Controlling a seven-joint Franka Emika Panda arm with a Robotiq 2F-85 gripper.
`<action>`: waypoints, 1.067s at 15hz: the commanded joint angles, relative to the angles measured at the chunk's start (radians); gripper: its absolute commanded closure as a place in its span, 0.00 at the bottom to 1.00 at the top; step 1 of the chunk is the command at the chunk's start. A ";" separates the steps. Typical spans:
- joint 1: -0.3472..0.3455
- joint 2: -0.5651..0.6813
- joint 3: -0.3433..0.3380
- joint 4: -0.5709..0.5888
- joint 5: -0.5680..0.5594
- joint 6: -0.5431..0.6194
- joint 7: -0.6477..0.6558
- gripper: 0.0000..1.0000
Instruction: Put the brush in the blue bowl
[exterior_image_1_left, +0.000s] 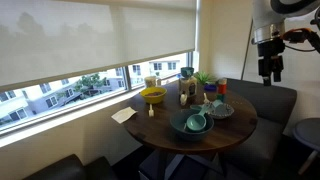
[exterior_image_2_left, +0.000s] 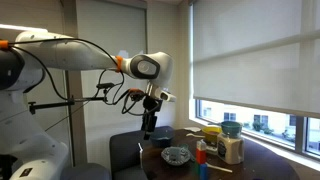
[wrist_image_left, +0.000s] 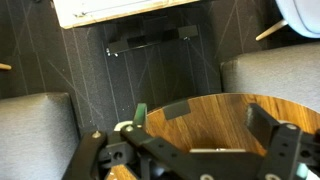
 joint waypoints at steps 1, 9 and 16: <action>-0.002 0.001 0.001 0.003 0.000 -0.003 -0.001 0.00; -0.002 0.001 0.001 0.003 0.000 -0.003 -0.001 0.00; -0.010 0.021 0.019 0.001 0.079 0.075 0.142 0.00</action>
